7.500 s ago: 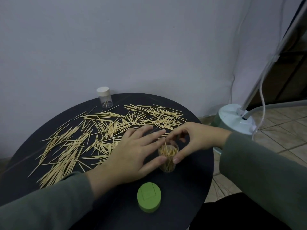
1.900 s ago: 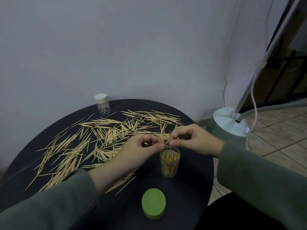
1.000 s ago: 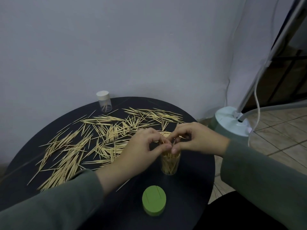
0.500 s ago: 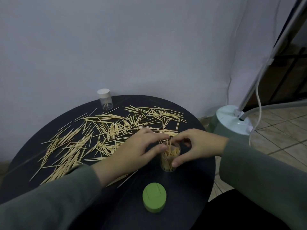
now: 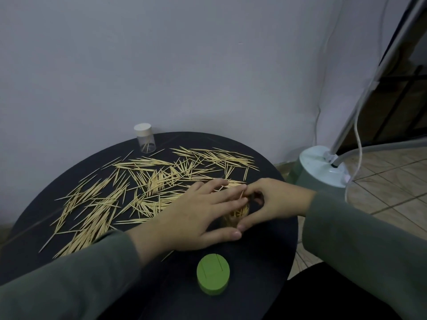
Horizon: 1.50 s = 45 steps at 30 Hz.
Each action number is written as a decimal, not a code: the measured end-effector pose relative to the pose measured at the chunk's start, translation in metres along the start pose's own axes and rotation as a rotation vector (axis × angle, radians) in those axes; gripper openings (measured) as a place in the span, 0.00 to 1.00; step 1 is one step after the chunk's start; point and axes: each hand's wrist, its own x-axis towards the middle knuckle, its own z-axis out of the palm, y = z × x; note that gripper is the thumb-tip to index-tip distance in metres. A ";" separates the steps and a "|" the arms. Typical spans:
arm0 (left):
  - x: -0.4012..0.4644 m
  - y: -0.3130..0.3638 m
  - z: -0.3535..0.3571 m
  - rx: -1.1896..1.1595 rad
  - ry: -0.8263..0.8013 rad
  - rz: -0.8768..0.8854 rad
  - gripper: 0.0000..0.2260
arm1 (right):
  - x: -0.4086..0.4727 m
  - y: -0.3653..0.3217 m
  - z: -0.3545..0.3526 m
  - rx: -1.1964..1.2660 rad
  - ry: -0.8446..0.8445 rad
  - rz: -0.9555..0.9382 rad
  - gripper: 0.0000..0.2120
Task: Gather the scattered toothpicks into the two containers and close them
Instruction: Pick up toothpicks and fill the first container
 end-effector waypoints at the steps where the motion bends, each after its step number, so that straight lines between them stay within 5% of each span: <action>1: 0.000 -0.003 -0.001 -0.002 0.032 0.019 0.28 | 0.000 0.000 0.000 0.002 0.000 -0.006 0.22; 6: -0.008 -0.021 -0.008 -0.022 0.235 0.107 0.17 | 0.000 0.001 0.000 0.005 -0.022 0.006 0.32; 10: -0.009 -0.024 -0.010 0.036 0.349 0.066 0.15 | -0.001 0.000 -0.002 0.027 -0.039 0.024 0.30; 18: -0.010 -0.013 0.007 0.146 0.190 0.088 0.22 | 0.001 0.001 0.000 0.058 -0.035 0.000 0.19; 29: 0.002 0.006 0.003 0.069 0.073 -0.055 0.29 | 0.001 0.002 0.000 0.030 -0.015 -0.011 0.23; 39: -0.001 -0.006 0.000 0.009 0.277 0.015 0.19 | 0.001 0.001 -0.002 0.045 -0.045 0.003 0.26; 45: -0.003 -0.011 0.006 0.017 0.204 0.057 0.20 | 0.001 -0.001 -0.002 0.035 -0.088 0.010 0.28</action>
